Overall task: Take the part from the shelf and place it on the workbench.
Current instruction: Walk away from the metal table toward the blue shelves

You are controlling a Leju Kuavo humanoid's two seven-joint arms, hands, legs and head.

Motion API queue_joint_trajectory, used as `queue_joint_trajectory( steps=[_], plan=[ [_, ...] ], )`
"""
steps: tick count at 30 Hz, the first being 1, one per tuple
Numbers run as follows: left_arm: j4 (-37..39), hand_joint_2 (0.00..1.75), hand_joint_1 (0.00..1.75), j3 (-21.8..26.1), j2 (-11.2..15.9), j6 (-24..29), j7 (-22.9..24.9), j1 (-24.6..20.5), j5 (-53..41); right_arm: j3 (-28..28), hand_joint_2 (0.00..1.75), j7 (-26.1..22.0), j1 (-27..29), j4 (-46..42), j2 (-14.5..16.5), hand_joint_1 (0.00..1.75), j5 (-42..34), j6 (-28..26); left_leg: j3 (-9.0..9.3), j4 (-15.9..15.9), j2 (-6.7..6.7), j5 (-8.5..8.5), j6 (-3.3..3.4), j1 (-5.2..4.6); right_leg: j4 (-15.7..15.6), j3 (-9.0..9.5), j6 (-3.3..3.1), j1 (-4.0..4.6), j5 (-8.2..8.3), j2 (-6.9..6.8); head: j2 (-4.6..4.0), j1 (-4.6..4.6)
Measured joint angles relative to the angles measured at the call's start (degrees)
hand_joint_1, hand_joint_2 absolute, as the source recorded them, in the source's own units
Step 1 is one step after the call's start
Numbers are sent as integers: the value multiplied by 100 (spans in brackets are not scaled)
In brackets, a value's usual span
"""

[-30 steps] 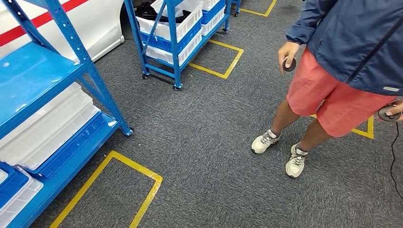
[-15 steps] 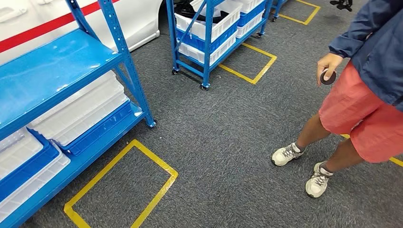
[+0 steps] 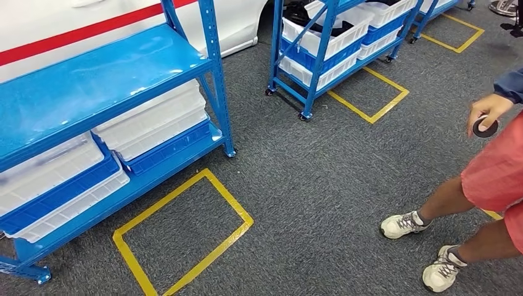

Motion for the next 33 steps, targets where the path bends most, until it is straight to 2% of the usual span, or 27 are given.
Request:
queue_joint_trajectory(
  steps=[1,2,4,5,6,7,8,9,11,12,13,15,16,18,19,20,21,22,23,24,25,27,28,29,30,31,33],
  plan=[
    [0,175,0,4,-1,0,2,7,-1,0,0,0,-13,-3,-1,0,4,1,4,-18,-52,18,37,6,32,1,36,-15,-37,64,0,2],
    [0,175,0,7,-1,1,4,7,-2,0,0,0,-17,-5,-1,0,9,2,9,-37,-105,41,76,16,152,-42,67,-32,-139,205,0,3],
    [0,175,0,10,-2,2,5,-9,-4,-2,0,0,-6,-6,-2,0,15,3,-6,-56,-218,75,129,25,736,-305,103,-57,-503,552,0,7],
    [0,175,0,12,-2,3,6,-17,-4,-3,0,0,1,-5,-2,0,17,4,-21,-54,-286,83,143,21,1132,-497,108,-59,-696,650,0,7],
    [0,175,0,14,-2,4,6,-21,-4,-5,0,0,9,-5,-1,0,20,5,-31,-49,-359,87,148,16,1455,-658,110,-59,-807,685,0,7],
    [0,175,0,15,-1,4,7,-19,-5,-6,0,0,16,-5,-1,0,22,7,-35,-41,-439,89,149,11,1612,-743,105,-58,-805,699,0,6],
    [0,175,0,18,-1,5,7,-17,-5,-7,0,0,22,-5,0,0,25,9,-35,-31,-521,89,148,9,1535,-719,93,-58,-679,712,0,5],
    [0,175,0,21,-1,5,8,-15,-6,-7,0,0,28,-5,-1,0,26,9,-33,-19,-605,87,144,9,1245,-597,73,-58,-464,752,0,6],
    [0,175,0,25,-8,6,8,-19,-7,-11,0,0,38,-3,-8,0,26,9,-46,8,-758,83,122,10,466,-271,20,-58,-72,1013,0,5],
    [0,175,0,27,-12,6,8,-23,-7,-15,0,0,40,-3,-13,0,27,9,-62,19,-824,85,97,11,208,-167,3,-55,24,1117,0,5],
    [0,175,0,30,-16,6,8,-23,-8,-19,0,0,35,-2,-17,0,27,9,-83,24,-882,91,65,17,89,-123,-8,-46,48,1181,0,5],
    [0,175,0,38,-16,6,8,-13,-8,-21,0,0,3,-3,-17,0,28,10,-116,15,-998,112,-15,25,54,-111,-34,-44,58,1074,0,5],
    [0,175,0,43,-12,5,8,-4,-10,-22,0,1,-11,-3,-13,0,28,10,-135,38,-965,96,-45,22,23,-95,-64,-52,74,1002,0,4],
    [0,175,0,47,-4,5,12,-5,-12,-23,0,1,-5,-3,-7,0,27,11,-288,342,-694,-103,-87,6,-49,-64,-141,-76,104,833,0,-3],
    [0,175,0,47,-2,6,13,-11,-13,-23,0,2,8,-3,-7,0,27,11,-436,655,-504,-282,-99,10,-59,-57,-169,-64,106,743,0,-7],
    [0,175,0,47,-2,6,15,-19,-13,-24,0,2,20,-3,-8,0,26,12,-621,1041,-382,-474,-117,17,-60,-59,-189,-54,102,654,0,-10],
    [0,175,0,47,-2,6,15,-23,-13,-24,0,2,27,-3,-8,0,26,15,-783,1384,-320,-610,-138,26,-58,-61,-197,-45,96,560,0,-10],
    [0,175,0,47,-2,6,15,-22,-13,-24,0,2,28,-3,-7,0,26,21,-865,1570,-288,-645,-155,34,-55,-60,-196,-40,89,474,0,-10],
    [0,175,0,47,-2,6,15,-16,-13,-24,0,2,26,-3,-4,0,26,29,-845,1560,-264,-579,-168,40,-50,-56,-189,-40,80,394,0,-10],
    [0,175,0,47,-1,7,15,-10,-12,-24,0,2,23,-3,-3,0,26,38,-703,1310,-223,-416,-172,44,-43,-47,-176,-42,67,322,0,-11],
    [0,175,0,47,1,7,15,-7,-11,-24,0,2,20,-3,-1,0,26,44,-484,918,-130,-220,-165,46,-32,-33,-156,-43,50,255,0,-11],
    [0,175,0,47,4,7,15,-19,-9,-24,0,2,18,-3,0,0,26,50,-118,233,107,4,-110,9,-2,-7,-98,-18,4,129,0,-7],
    [0,175,0,48,5,7,15,-25,-8,-25,0,2,13,-3,0,0,26,50,-42,76,168,30,-74,-10,8,4,-67,-4,-12,72,0,-2],
    [0,175,0,49,5,7,15,-25,-7,-25,0,2,1,-3,0,0,26,49,-42,39,158,14,-38,-30,11,16,-36,9,-23,17,0,2],
    [0,175,0,50,5,7,15,-17,-6,-26,0,2,-14,-4,0,0,26,49,-53,29,82,29,-2,-28,8,33,-5,5,-29,-34,0,6],
    [0,175,0,52,5,7,16,-6,-6,-26,0,2,-29,-6,0,0,26,48,-51,13,21,43,33,-20,23,50,32,-9,-52,-10,0,5],
    [0,175,0,54,3,7,19,-4,-6,-26,0,2,-31,-10,0,0,27,47,-41,-25,-104,79,107,5,272,-30,98,-44,-260,269,0,7]
  ],
)
